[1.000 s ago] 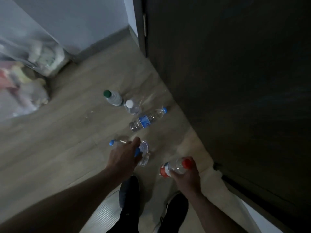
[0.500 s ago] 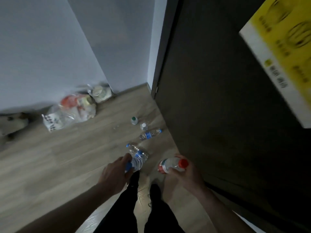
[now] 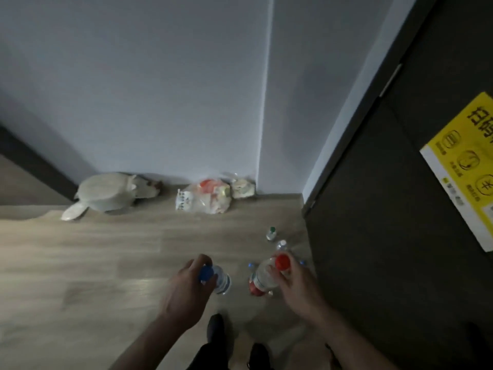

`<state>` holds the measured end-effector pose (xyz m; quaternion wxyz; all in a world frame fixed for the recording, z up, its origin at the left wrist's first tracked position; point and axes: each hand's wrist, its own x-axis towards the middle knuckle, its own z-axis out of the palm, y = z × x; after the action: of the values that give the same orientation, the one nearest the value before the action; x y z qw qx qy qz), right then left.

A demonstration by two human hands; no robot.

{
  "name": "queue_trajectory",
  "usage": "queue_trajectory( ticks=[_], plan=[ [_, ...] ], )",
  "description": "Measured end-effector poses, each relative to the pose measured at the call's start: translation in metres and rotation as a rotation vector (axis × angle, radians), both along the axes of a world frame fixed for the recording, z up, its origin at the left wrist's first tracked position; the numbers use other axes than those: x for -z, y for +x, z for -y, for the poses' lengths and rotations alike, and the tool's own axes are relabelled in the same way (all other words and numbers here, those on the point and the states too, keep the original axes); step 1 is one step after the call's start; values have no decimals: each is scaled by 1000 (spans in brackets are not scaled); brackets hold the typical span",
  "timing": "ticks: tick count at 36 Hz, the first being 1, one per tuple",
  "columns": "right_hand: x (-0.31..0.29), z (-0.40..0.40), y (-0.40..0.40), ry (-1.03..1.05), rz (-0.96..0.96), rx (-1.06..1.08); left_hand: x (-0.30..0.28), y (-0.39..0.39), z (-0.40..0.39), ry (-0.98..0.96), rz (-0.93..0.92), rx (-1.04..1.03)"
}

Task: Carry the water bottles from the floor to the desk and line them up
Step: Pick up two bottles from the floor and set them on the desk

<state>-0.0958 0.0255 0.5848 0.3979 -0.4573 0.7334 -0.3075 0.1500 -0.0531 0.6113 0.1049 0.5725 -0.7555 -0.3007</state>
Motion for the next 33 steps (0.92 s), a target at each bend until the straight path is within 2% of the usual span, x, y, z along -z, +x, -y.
queue_trajectory(
  ticks=[7, 14, 25, 33],
  plan=[
    [-44, 54, 76, -72, -37, -217, -27, 101, -5, -98, -62, -135],
    [-78, 103, 201, -163, -93, -427, -44, 225, 4, -172, -95, -256],
    [-99, 170, 426, -239, -88, -580, -81, 434, 32, -226, 18, -339],
    [-121, 236, 553, -295, -70, -631, -99, 552, 80, -287, 95, -456]
  ],
)
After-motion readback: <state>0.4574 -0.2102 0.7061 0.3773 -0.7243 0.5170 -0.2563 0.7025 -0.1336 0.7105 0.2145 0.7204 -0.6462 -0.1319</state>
